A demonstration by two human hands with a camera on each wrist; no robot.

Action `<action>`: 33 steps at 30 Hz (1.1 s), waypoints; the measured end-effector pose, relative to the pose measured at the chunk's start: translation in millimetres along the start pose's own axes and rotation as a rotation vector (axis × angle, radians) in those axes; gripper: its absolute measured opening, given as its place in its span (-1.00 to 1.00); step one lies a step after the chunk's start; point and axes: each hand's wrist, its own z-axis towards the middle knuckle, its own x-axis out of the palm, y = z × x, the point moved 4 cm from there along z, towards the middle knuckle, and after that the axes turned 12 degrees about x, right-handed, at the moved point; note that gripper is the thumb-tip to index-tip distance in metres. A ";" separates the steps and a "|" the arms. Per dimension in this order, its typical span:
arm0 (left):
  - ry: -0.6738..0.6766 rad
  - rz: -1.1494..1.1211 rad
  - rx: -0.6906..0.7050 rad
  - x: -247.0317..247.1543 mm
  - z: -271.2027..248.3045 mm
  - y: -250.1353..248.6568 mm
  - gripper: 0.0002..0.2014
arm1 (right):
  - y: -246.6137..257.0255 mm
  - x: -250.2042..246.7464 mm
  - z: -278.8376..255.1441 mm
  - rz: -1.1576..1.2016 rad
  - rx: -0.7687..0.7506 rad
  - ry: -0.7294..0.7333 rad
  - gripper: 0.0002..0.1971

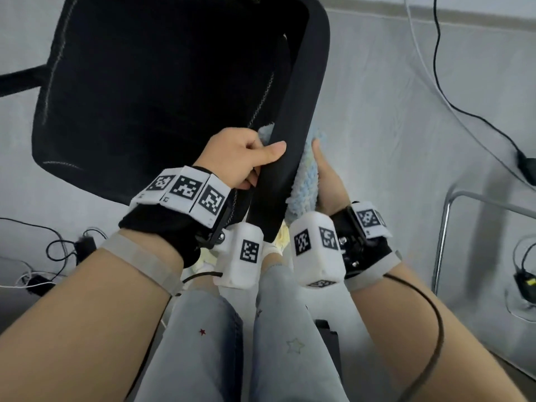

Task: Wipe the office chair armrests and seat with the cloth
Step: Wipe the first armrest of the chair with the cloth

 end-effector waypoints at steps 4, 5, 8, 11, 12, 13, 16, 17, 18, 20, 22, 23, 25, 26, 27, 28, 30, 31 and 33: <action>0.008 0.011 0.031 -2.1 2.2 -1.1 -0.65 | -26.7 -3.8 -7.9 0.009 -0.005 -0.053 -0.25; 0.008 0.004 0.036 -1.5 2.3 -1.2 -0.65 | -31.4 -3.8 -11.0 0.031 -0.016 -0.066 -0.25; 0.018 -0.054 0.033 1.7 -1.7 1.7 -0.68 | -31.4 -6.3 -21.4 0.042 -0.178 -0.187 -0.38; 0.028 -0.189 -0.036 -2.2 -14.6 16.3 -0.72 | 1.4 -0.4 -38.0 -0.080 -0.434 -0.332 -0.33; 0.018 -0.229 -0.079 -5.1 -20.6 25.3 -0.72 | 15.9 6.7 -45.0 -0.183 -0.530 -0.410 -0.30; 0.004 -0.265 -0.135 -8.0 -27.4 35.2 -0.72 | 30.5 16.6 -51.8 -0.317 -0.639 -0.487 -0.35; -0.033 -0.394 -0.385 -4.0 -50.8 69.3 -0.73 | 68.6 66.5 -68.0 -0.991 -0.977 -0.734 -0.56; -0.038 -0.461 -0.489 2.0 -59.4 78.2 -0.72 | 77.6 81.4 -63.9 -1.280 -0.986 -0.810 -0.51; -0.048 -0.559 -0.587 9.9 -67.6 83.8 -0.72 | 84.3 94.9 -58.1 -1.561 -0.918 -0.893 -0.46; -0.058 -0.808 -0.742 28.1 -77.8 91.8 -0.69 | 93.1 106.4 -41.8 -1.979 -0.697 -1.008 -0.48; 0.011 -1.076 -0.845 45.4 -75.0 94.0 -0.60 | 96.5 109.9 -31.7 -2.155 -0.551 -1.047 -0.50; 0.064 -1.210 -0.875 52.1 -70.0 95.5 -0.57 | 95.5 111.6 -30.3 -2.180 -0.521 -1.052 -0.49; 0.130 -1.374 -0.900 57.2 -62.3 98.5 -0.58 | 85.3 112.8 -29.8 -2.224 -0.477 -1.047 -0.47; 0.135 -1.390 -0.892 57.5 -60.0 101.2 -0.58 | 74.5 113.2 -30.3 -2.277 -0.447 -1.037 -0.47; 0.129 -1.392 -0.870 57.2 -59.6 102.6 -0.56 | 61.0 113.2 -30.2 -2.346 -0.406 -1.018 -0.48; 0.101 -1.385 -0.837 56.7 -59.7 103.7 -0.55 | 45.3 113.6 -30.0 -2.421 -0.360 -0.984 -0.49; 0.005 -1.408 -0.781 55.4 -60.4 105.6 -0.53 | 13.9 112.2 -26.6 -2.567 -0.267 -0.902 -0.52; -0.030 -1.432 -0.768 54.7 -61.6 105.4 -0.53 | 2.4 111.2 -25.0 -2.628 -0.234 -0.867 -0.53; -0.036 -1.452 -0.745 54.4 -63.9 104.8 -0.58 | -2.0 111.2 -21.0 -2.690 -0.190 -0.823 -0.51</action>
